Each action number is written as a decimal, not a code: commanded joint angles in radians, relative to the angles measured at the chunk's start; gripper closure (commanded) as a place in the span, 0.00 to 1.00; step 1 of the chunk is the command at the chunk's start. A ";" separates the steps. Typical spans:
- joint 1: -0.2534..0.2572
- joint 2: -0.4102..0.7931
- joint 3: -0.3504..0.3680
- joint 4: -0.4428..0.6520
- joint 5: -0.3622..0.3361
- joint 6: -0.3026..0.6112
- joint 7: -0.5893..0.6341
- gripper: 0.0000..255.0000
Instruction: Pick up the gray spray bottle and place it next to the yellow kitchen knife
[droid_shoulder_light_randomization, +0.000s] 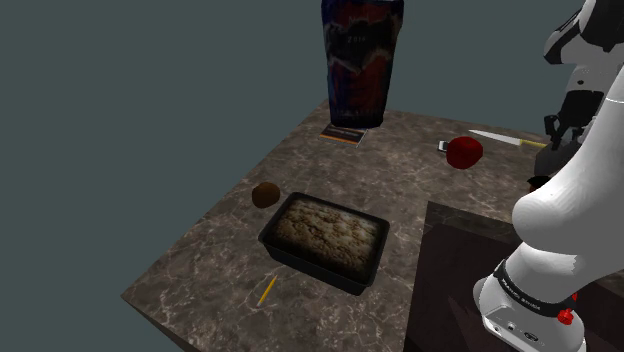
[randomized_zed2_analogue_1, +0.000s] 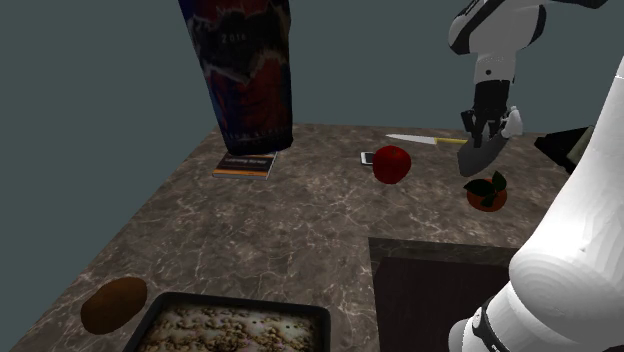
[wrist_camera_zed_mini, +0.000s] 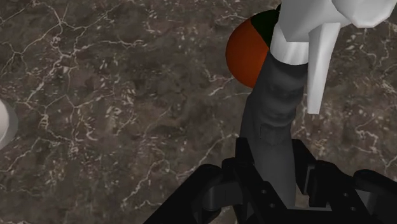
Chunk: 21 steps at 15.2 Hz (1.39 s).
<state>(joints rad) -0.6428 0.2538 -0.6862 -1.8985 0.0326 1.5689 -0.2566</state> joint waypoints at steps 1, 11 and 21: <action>0.000 0.004 0.001 -0.004 0.002 0.005 -0.001 1.00; 0.000 0.005 0.002 -0.002 0.003 0.004 0.001 0.00; -0.022 0.054 0.003 0.169 0.022 -0.126 -0.019 0.00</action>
<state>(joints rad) -0.6645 0.3069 -0.6830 -1.7313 0.0547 1.4442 -0.2755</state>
